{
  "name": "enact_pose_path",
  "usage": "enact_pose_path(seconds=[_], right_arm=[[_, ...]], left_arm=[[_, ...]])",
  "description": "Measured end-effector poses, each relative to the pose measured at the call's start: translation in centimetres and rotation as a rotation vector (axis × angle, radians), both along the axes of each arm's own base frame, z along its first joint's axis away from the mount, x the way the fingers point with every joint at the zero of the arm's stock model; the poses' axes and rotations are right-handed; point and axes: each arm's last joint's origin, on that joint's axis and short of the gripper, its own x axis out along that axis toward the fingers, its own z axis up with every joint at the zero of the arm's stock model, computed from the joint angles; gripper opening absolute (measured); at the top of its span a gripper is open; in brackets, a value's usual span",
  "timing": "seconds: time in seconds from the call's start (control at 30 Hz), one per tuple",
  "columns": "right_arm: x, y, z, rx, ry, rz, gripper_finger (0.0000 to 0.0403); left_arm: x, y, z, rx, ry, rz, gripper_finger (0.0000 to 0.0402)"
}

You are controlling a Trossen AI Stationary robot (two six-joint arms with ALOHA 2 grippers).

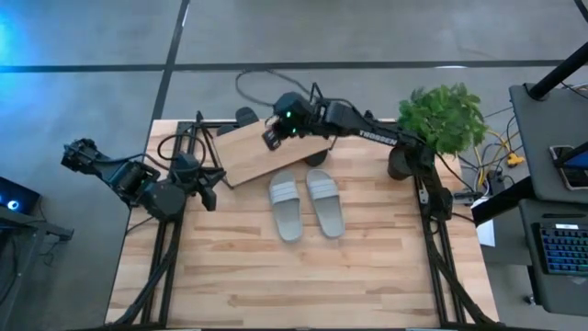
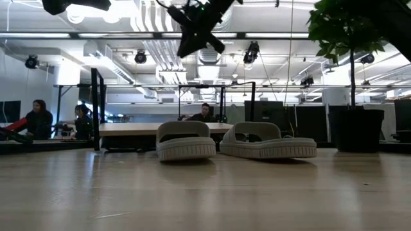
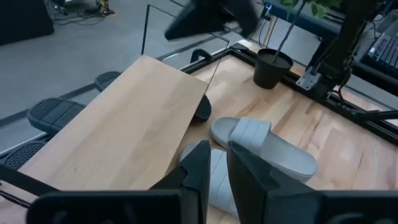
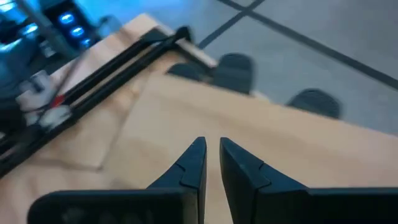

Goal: Pick and place slides into the shelf
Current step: Move the shelf to the bottom right of the table

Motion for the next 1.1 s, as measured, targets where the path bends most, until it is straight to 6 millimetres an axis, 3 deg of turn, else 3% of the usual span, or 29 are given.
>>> enact_pose_path(seconds=[0.13, 0.3, 0.43, 0.63, 0.77, 1.1], right_arm=[[0.7, 2.8, -0.1, -0.025, 0.016, 0.073, 0.0038], [0.7, 4.6, -0.3, -0.021, 0.073, 0.113, 0.0046], [-0.8, 5.1, -0.5, -0.023, 0.229, 0.022, 0.0089], [-3.9, 4.9, -0.1, -0.045, 0.434, -0.233, 0.0169], [-5.3, 3.6, 0.1, -0.027, 0.484, -0.366, 0.0201], [-7.3, -4.9, -0.1, 0.123, 0.410, -0.483, 0.0212]], left_arm=[[0.1, 0.0, -0.1, -0.002, 0.002, 0.003, 0.0040], [-0.8, 0.7, -0.4, -0.068, -0.003, 0.074, 0.0041], [-1.8, 1.1, -1.2, -0.125, 0.023, 0.121, 0.0057], [-1.4, 0.9, -1.6, -0.133, 0.039, 0.114, 0.0103], [-0.8, 0.6, -2.0, -0.118, 0.067, 0.116, 0.0125], [0.6, -0.2, -2.8, -0.148, 0.150, 0.073, 0.0133]])
